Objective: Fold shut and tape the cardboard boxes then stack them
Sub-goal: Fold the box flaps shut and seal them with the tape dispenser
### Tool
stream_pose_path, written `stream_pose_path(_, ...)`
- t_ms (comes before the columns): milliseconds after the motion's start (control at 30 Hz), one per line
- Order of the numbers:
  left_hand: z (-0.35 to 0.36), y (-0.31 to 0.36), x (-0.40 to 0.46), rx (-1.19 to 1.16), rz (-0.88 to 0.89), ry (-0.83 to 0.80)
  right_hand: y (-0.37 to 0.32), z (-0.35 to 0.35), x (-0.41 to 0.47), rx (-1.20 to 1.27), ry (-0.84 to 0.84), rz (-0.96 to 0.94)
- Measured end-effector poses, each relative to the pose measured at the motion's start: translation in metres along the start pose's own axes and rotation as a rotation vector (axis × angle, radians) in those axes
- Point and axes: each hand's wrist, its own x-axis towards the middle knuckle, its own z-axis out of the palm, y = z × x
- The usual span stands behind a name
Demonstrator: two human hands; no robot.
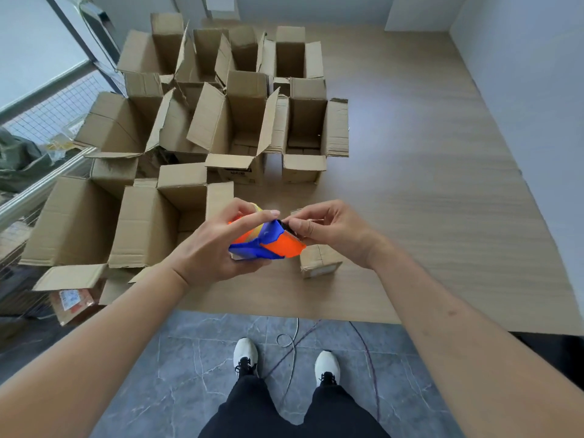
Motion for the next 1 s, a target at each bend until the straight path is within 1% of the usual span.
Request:
stream_pose_path(100, -0.009, 0.003, 0.0, 0.023, 0.054, 0.014, -0.012, 0.002, -0.005, -0.022, -0.009, -0.025)
stream_pose_path(233, -0.018, 0.011, 0.0, 0.053, 0.118, 0.059, -0.025, 0.005, -0.011, -0.031, -0.065, -0.112)
stream_pose_path(367, -0.025, 0.02, 0.0, 0.109, 0.128, 0.082, -0.037, 0.007, -0.013, -0.078, -0.073, -0.153)
stream_pose_path(600, -0.04, 0.041, 0.001, 0.147, 0.124, 0.062, -0.056, 0.01, -0.02, -0.165, -0.018, -0.106)
stream_pose_path(733, -0.045, 0.051, 0.003, 0.145, 0.129, 0.009, -0.066, 0.011, -0.025, -0.144, -0.027, 0.008)
stream_pose_path(800, -0.045, 0.054, 0.002, 0.152, 0.116, -0.014, -0.067, 0.01, -0.028, -0.178, -0.026, 0.012)
stream_pose_path(900, -0.043, 0.056, 0.003, 0.148, 0.104, -0.055, -0.058, 0.009, -0.032, -0.304, 0.022, -0.058)
stream_pose_path(1000, -0.036, 0.057, 0.004, 0.146, 0.063, -0.092, -0.042, 0.006, -0.034, -0.331, 0.132, -0.096)
